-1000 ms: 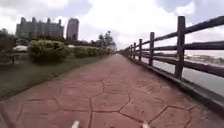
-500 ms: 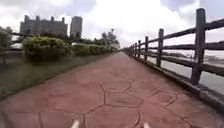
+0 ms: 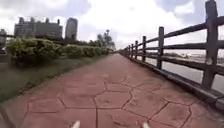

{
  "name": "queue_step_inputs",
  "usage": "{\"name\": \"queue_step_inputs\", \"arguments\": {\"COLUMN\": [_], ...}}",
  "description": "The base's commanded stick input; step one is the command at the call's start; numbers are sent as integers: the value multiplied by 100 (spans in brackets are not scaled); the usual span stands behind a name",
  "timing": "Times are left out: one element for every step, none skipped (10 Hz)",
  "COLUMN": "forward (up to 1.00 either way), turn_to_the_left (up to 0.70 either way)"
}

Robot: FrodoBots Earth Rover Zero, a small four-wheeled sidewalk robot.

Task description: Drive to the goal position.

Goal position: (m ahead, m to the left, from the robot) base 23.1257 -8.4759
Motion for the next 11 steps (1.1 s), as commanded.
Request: {"name": "queue_step_inputs", "arguments": {"forward": [85,85,85,85,85,85,85,85,85,85,85], "turn_to_the_left": [11,11,11,11,11,11,11,11,11,11,11]}}
